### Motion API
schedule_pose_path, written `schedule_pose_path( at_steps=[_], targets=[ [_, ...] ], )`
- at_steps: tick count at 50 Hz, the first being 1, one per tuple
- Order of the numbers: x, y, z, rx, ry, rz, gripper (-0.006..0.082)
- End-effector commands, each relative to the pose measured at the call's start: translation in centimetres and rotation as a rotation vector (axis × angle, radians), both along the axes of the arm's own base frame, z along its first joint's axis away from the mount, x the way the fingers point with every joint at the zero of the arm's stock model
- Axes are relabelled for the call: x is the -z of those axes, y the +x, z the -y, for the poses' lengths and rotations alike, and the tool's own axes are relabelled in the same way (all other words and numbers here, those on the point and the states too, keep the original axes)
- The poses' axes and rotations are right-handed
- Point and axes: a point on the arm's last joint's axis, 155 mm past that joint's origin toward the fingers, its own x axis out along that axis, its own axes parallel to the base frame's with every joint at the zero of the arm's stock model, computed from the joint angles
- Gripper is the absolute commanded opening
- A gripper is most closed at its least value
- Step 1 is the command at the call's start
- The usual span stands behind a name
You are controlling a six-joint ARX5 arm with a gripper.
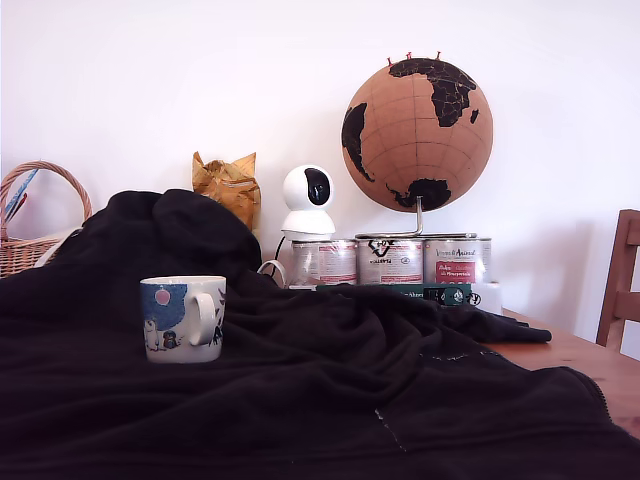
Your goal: Pick the blue coffee capsule and place it inside the blue coffee cup
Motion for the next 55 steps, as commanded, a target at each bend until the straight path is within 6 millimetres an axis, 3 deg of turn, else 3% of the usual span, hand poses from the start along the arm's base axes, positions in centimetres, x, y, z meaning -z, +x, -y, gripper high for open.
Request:
schedule_pose_path(
  at_steps=[1, 8, 16, 36, 47, 55],
  targets=[
    [-0.3, 0.3, -0.2, 0.000, 0.007, 0.013, 0.0146],
    [-1.6, 0.9, 0.3, 0.026, -0.009, 0.070, 0.0146],
    [-5.1, 2.3, 2.5, 0.094, -0.127, 0.218, 0.0146],
    [-12.4, 5.6, 12.6, 0.384, -0.334, 0.390, 0.0147],
    [-13.4, 6.8, 17.9, 0.502, -0.333, 0.338, 0.0147],
    [-13.7, 6.9, 20.4, 0.556, -0.288, 0.318, 0.0147]
  ],
)
